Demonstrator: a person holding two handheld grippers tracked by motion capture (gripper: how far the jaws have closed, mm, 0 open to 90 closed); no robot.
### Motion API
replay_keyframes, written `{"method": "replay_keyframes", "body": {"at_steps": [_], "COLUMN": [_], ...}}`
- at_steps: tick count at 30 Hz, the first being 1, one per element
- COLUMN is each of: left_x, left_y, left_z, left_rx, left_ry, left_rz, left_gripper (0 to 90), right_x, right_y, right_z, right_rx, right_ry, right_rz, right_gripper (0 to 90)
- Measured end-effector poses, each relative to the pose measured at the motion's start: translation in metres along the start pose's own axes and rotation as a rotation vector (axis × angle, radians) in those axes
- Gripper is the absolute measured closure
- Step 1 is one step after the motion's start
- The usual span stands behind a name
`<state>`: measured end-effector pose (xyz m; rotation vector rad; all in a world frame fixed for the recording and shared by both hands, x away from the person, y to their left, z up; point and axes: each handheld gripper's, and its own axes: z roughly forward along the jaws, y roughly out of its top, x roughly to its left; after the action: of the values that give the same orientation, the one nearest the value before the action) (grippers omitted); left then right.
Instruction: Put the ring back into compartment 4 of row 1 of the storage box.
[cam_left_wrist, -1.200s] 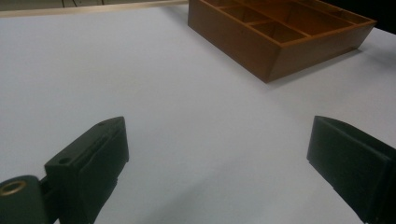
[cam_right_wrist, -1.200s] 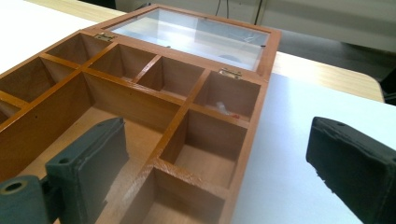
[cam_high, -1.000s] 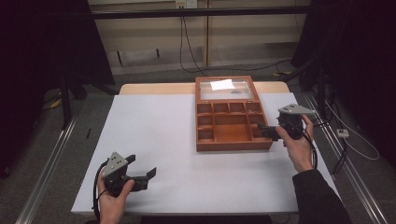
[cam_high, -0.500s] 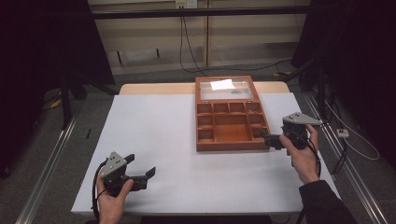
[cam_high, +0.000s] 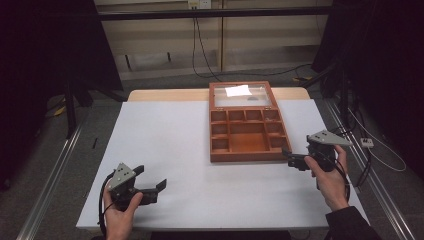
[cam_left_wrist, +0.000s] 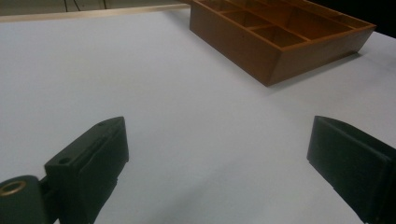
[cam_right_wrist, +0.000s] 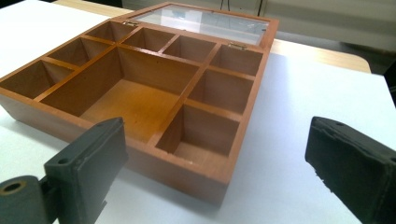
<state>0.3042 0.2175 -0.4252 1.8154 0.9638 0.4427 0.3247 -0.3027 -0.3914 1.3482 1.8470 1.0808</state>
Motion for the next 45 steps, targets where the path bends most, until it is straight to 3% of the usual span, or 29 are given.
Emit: {"method": "replay_keyframes", "body": {"at_steps": [21,28,45], "left_x": [0.0,0.0,-0.001], "left_y": [0.0,0.0,-0.001], "left_z": [-0.001,-0.001,-0.003], "left_rx": [-0.005,-0.002,-0.003], "left_ry": [0.003,0.002,0.007], "left_rz": [-0.003,-0.005,-0.006], "left_gripper": [5.4,5.4,5.4], "right_x": [-0.004,-0.005,-0.003], "right_y": [-0.032,-0.046,-0.072], "right_z": [-0.023,-0.029,-0.038], "right_rx": [0.013,0.006,0.015], "right_ry": [-0.012,0.011,-0.018], "right_rz": [0.026,0.044,0.07], "right_gripper": [5.4,5.4,5.6]}}
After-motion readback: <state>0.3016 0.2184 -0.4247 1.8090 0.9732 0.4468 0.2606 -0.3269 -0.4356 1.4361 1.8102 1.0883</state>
